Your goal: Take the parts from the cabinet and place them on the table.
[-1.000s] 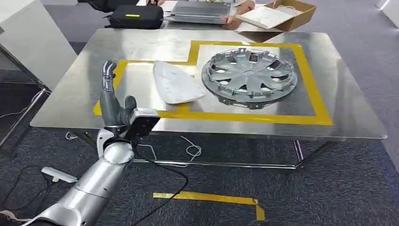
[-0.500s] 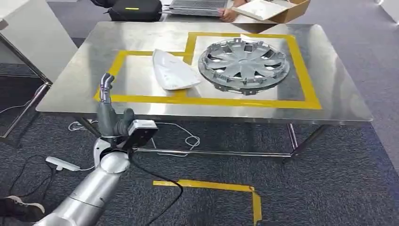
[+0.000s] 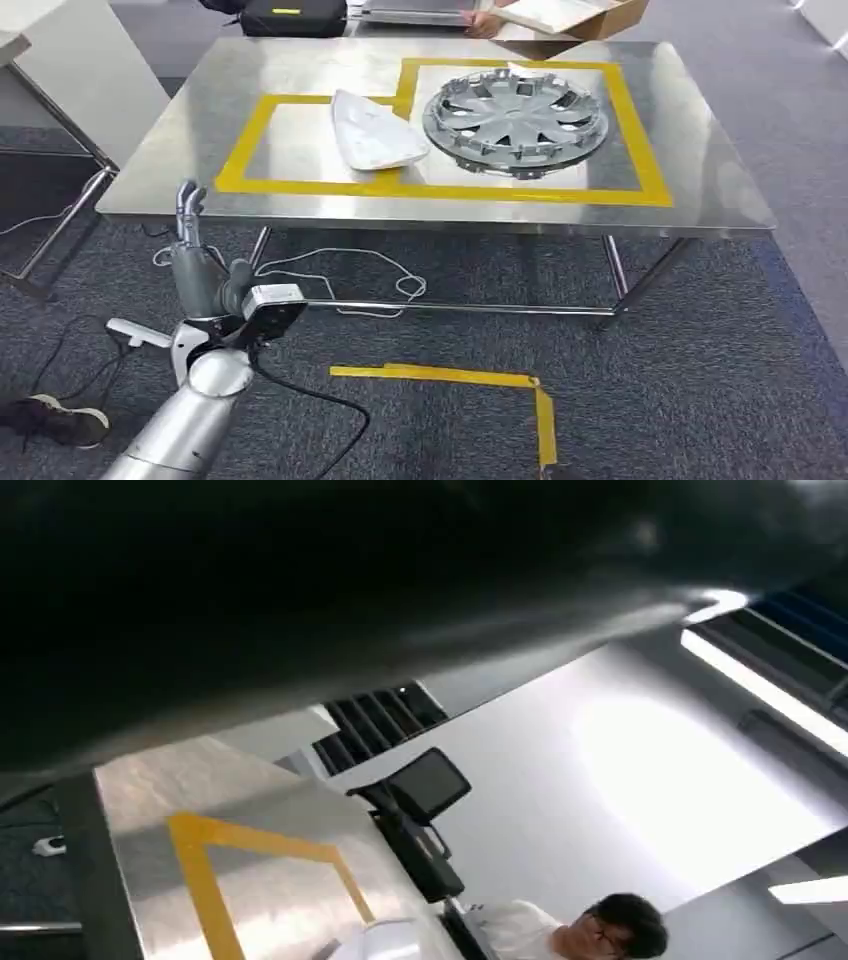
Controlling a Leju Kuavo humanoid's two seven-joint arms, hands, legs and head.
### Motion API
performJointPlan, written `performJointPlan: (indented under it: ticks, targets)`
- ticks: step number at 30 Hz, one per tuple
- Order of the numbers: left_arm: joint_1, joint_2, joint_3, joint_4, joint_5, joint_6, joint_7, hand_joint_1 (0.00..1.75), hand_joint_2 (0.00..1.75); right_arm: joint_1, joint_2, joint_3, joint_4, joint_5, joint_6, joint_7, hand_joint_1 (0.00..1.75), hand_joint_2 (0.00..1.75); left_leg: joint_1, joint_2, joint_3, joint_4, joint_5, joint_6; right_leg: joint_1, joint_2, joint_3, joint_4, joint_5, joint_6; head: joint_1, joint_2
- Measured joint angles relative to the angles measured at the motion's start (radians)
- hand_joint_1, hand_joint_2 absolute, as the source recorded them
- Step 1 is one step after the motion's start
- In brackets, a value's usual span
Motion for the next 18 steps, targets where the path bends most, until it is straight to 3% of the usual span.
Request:
performJointPlan:
  ticks: [2,3,4,6,7,8,9,10,11,12,13,14,15,17,18]
  targets:
    - [0.007,0.001,0.001,-0.003,0.0,0.0,0.0,0.0,0.0,0.003,0.0,0.0,0.0,-0.002,0.0,0.001,0.0,0.0,-0.001,-0.001,-0.009,0.0,0.014,-0.011,-0.001,-0.002,-0.024,-0.004,0.016,-0.02,0.001,0.0]
    - [0.01,0.002,0.004,-0.004,0.0,0.0,0.0,0.0,0.0,0.002,0.0,0.0,0.0,-0.002,0.0,0.002,0.0,0.0,0.002,-0.004,-0.018,0.01,-0.023,-0.018,-0.004,-0.007,-0.022,-0.004,0.026,-0.032,0.001,0.0]
    - [0.012,0.003,0.005,-0.006,0.0,0.0,0.0,0.0,0.0,0.001,0.0,0.0,0.0,-0.002,0.0,0.001,0.0,0.0,0.004,-0.005,-0.027,0.05,-0.083,-0.024,-0.004,-0.007,-0.035,-0.003,0.035,-0.043,-0.005,0.0]
    - [0.016,0.004,0.005,-0.008,0.0,0.0,0.002,0.0,0.0,0.001,0.0,0.0,0.0,-0.003,-0.002,0.001,0.0,0.0,0.007,-0.005,-0.058,0.199,-0.202,-0.032,0.0,-0.01,-0.062,-0.002,0.058,-0.049,-0.005,0.0]
    - [0.022,0.005,0.006,-0.008,0.001,0.0,0.002,0.0,0.0,0.001,0.0,0.0,0.0,-0.004,-0.002,0.001,0.0,0.0,0.007,-0.004,-0.069,0.27,-0.229,-0.033,0.001,-0.01,-0.078,0.0,0.069,-0.049,-0.006,0.0]
    - [0.029,0.006,0.007,-0.008,0.003,0.0,0.003,0.0,0.0,0.002,0.0,0.0,0.0,-0.005,-0.002,0.001,0.0,0.0,0.007,-0.005,-0.066,0.307,-0.217,-0.032,0.002,-0.01,-0.095,0.003,0.08,-0.048,-0.005,0.0]
    - [0.035,0.006,0.008,-0.008,0.007,0.0,0.003,0.0,0.0,0.002,0.0,0.0,0.0,-0.005,-0.005,0.001,0.0,0.0,0.007,-0.005,-0.048,0.306,-0.182,-0.03,0.003,-0.01,-0.111,0.006,0.09,-0.048,-0.006,0.0]
    - [0.042,0.007,0.008,-0.009,0.01,0.0,0.003,0.0,0.0,0.002,0.0,0.0,0.0,-0.008,-0.006,0.001,0.0,0.0,0.007,-0.005,-0.02,0.28,-0.14,-0.025,0.005,-0.01,-0.127,0.009,0.1,-0.048,-0.006,0.0]
    - [0.051,0.008,0.008,-0.011,0.012,0.0,0.003,0.0,0.0,0.002,0.0,0.0,0.0,-0.009,-0.006,0.001,0.0,0.0,0.005,-0.005,0.031,0.217,-0.105,-0.016,0.008,-0.009,-0.144,0.012,0.113,-0.049,-0.006,0.0]
    - [0.058,0.008,0.008,-0.015,0.015,0.0,0.003,0.0,0.0,0.002,0.0,0.0,0.0,-0.01,-0.006,0.0,0.0,0.0,0.002,-0.005,0.094,0.133,-0.105,-0.005,0.008,-0.008,-0.153,0.013,0.124,-0.047,-0.006,0.0]
    - [0.065,0.007,0.008,-0.023,0.019,0.0,0.003,0.0,0.0,0.004,0.0,0.0,0.0,-0.011,-0.011,-0.003,0.0,0.0,-0.006,-0.005,0.17,0.035,-0.13,0.002,0.014,-0.007,-0.159,0.015,0.133,-0.042,-0.006,0.0]
    - [0.07,0.006,0.008,-0.032,0.021,0.0,0.003,0.0,0.0,0.006,0.0,0.0,0.0,-0.012,-0.016,-0.007,0.0,0.0,-0.006,-0.004,0.209,-0.04,-0.15,0.008,0.015,-0.008,-0.164,0.017,0.143,-0.038,-0.005,0.0]
    - [0.075,0.006,0.008,-0.032,0.024,0.0,0.003,0.0,0.0,0.005,0.0,0.0,0.0,-0.013,-0.018,-0.013,0.0,0.0,-0.009,-0.006,0.203,-0.046,-0.153,0.008,0.013,-0.01,-0.17,0.014,0.158,-0.033,-0.002,0.0]
    - [0.099,0.007,0.009,-0.034,0.031,0.0,0.005,0.0,0.0,0.011,0.0,0.0,0.0,-0.016,-0.024,-0.017,0.0,0.0,-0.011,-0.005,0.18,-0.046,-0.129,0.017,0.012,-0.01,-0.177,0.006,0.183,-0.022,-0.004,0.0]
    - [0.107,0.008,0.009,-0.034,0.032,0.0,0.005,0.0,0.0,0.015,0.0,0.0,0.0,-0.019,-0.025,-0.018,0.0,0.0,-0.004,0.004,0.17,-0.048,-0.114,0.025,0.009,-0.005,-0.187,0.016,0.149,-0.015,-0.008,0.0]
